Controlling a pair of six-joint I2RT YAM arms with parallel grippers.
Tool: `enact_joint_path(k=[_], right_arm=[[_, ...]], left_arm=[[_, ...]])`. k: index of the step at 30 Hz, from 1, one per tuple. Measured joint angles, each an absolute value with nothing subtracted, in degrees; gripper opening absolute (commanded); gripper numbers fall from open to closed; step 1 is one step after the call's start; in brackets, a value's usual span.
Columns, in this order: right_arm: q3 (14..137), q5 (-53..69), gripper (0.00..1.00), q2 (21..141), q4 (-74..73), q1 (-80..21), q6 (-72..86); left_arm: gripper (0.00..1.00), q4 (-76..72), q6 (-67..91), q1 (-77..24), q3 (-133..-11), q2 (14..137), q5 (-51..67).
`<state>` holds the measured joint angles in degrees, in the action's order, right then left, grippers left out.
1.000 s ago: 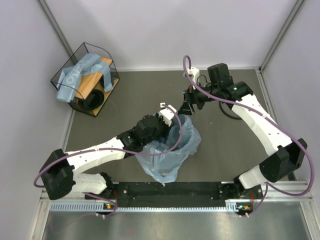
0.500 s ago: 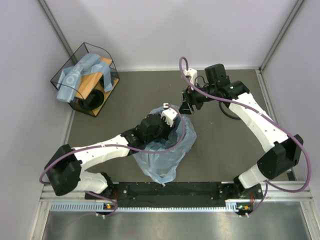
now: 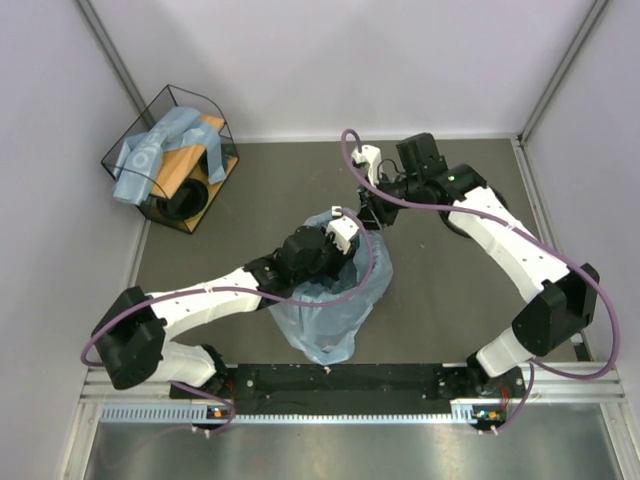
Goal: Put the trash bags into the trash bin
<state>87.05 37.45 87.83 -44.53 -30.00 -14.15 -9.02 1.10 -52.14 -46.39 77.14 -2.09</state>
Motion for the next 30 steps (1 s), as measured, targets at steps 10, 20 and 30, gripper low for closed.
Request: enact_joint_path(k=[10, 20, 30], right_arm=[[86.1, 33.8, 0.00, 87.8, -43.4, -32.2, -16.0], [86.2, 25.7, 0.00, 87.7, -41.8, -32.1, -15.1], [82.9, 21.6, 0.00, 80.8, -37.9, -32.5, -15.4]], left_arm=[[0.38, -8.3, -0.1, -52.1, -46.3, 73.6, -0.7], [0.58, -2.2, -2.5, -51.8, -51.5, 60.9, 2.9], [0.67, 5.0, 1.7, -45.8, -58.7, 48.5, 4.8]])
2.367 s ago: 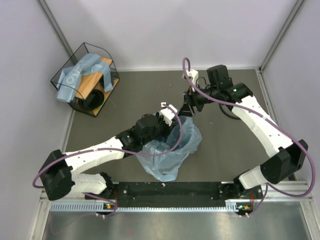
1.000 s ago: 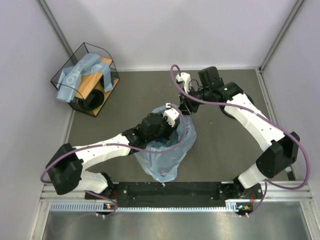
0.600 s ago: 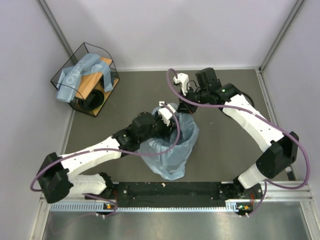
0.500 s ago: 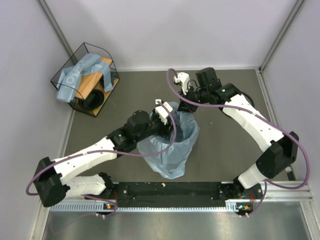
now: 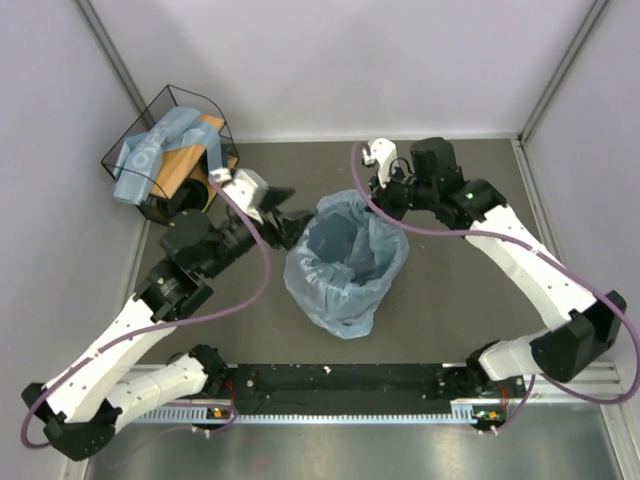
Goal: Put the trash bags into the trash bin
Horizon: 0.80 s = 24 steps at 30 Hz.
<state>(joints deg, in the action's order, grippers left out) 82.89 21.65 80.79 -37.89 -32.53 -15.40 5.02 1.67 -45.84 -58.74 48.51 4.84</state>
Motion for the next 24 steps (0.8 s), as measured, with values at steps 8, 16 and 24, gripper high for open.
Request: enact_joint_path(k=[8, 16, 24], right_arm=[[71.9, 18.6, 0.00, 67.1, -29.0, -37.6, -20.2], [64.8, 15.8, 0.00, 59.2, -21.3, -42.0, -26.7], [74.9, 18.6, 0.00, 69.7, -25.7, -40.3, -21.9]], left_arm=[[0.66, 7.5, 4.2, -34.0, -59.5, 46.1, 7.4], [0.65, 11.3, 3.5, -32.2, -54.8, 42.9, 13.8], [0.47, 18.3, -0.6, -30.1, -60.1, 45.9, 27.7]])
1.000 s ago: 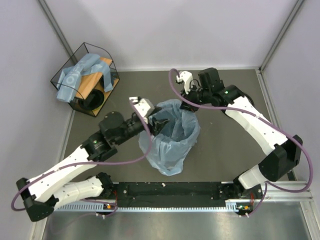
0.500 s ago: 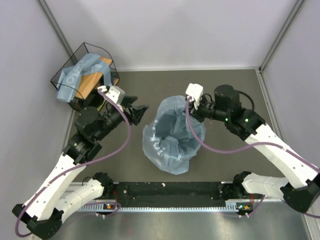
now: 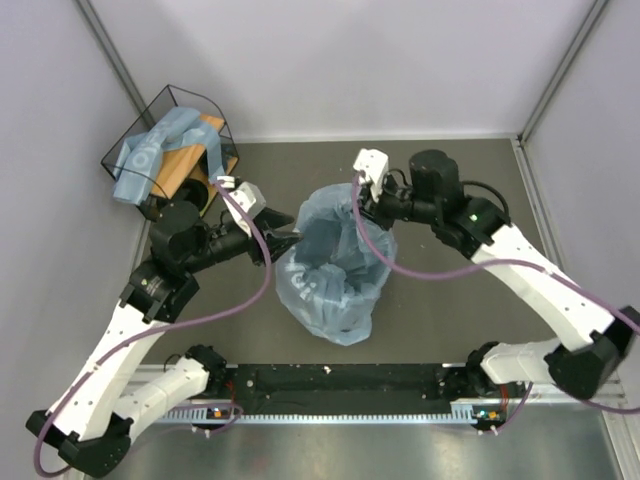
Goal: Put the trash bags into the trash bin
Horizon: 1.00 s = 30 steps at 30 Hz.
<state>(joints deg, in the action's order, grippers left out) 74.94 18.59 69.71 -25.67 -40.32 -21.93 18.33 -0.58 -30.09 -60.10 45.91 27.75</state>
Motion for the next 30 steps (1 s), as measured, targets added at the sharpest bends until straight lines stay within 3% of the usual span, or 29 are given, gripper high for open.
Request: enact_joint_path(k=[5, 9, 16, 22, 30], right_arm=[[82.9, 21.3, 0.00, 79.3, -31.5, -38.1, -16.2], [84.9, 24.0, 0.00, 84.1, -34.8, -36.6, -13.0], [85.7, 30.5, 0.00, 88.1, -37.4, -34.3, -10.4], [86.7, 35.1, 0.00, 88.4, -38.1, -34.0, -10.4], [86.8, 35.6, 0.00, 88.8, -39.2, -33.9, -9.1]], left_arm=[[0.36, 27.1, -8.3, -30.7, -71.3, 52.8, 39.1], [0.29, 35.2, -17.3, -34.1, -79.2, 60.1, 40.2], [0.11, 51.3, -36.9, -41.6, -85.7, 73.7, 36.1], [0.05, 58.6, -46.8, -43.5, -88.6, 82.0, 31.5], [0.00, 61.1, -48.7, -43.7, -92.5, 93.8, 25.2]])
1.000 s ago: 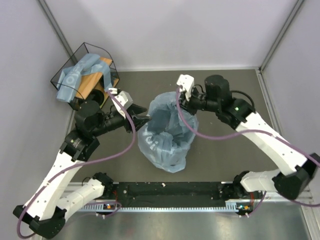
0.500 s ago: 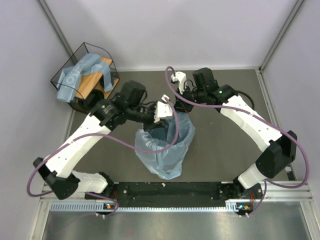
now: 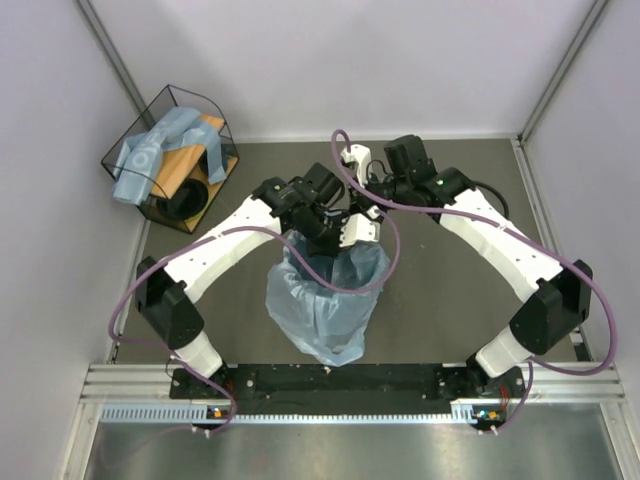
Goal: Put the trash bags into the trash bin
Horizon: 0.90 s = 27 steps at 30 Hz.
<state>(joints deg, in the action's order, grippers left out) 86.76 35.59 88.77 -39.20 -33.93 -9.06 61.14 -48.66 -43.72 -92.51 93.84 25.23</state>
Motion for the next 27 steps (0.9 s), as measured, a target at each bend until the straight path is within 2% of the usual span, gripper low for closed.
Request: enact_joint_path(k=[7, 16, 17, 18, 20, 27], right_arm=[[86.7, 29.1, 0.00, 88.8, -38.8, -33.7, -6.4], [84.8, 27.0, 0.00, 86.6, -38.4, -33.5, -5.7], [84.8, 27.0, 0.02, 86.6, -38.3, -33.5, -5.7], [84.8, 27.0, 0.10, 86.6, -38.3, -33.5, -5.7], [84.8, 26.9, 0.18, 86.6, -38.3, -33.5, -5.9], [84.8, 27.0, 0.31, 86.6, -37.9, -32.6, -6.3]], left_arm=[[0.00, 57.4, -41.6, -44.6, -88.4, 93.8, 23.4], [0.00, 57.0, -35.2, -44.3, -80.3, 92.6, 17.3], [0.00, 57.1, -34.6, -44.3, -80.1, 92.7, 16.7], [0.00, 57.0, -34.2, -44.3, -80.1, 92.9, 16.1], [0.00, 57.0, -33.8, -44.4, -80.2, 93.7, 15.4], [0.00, 56.9, -32.4, -44.4, -78.4, 98.4, 13.5]])
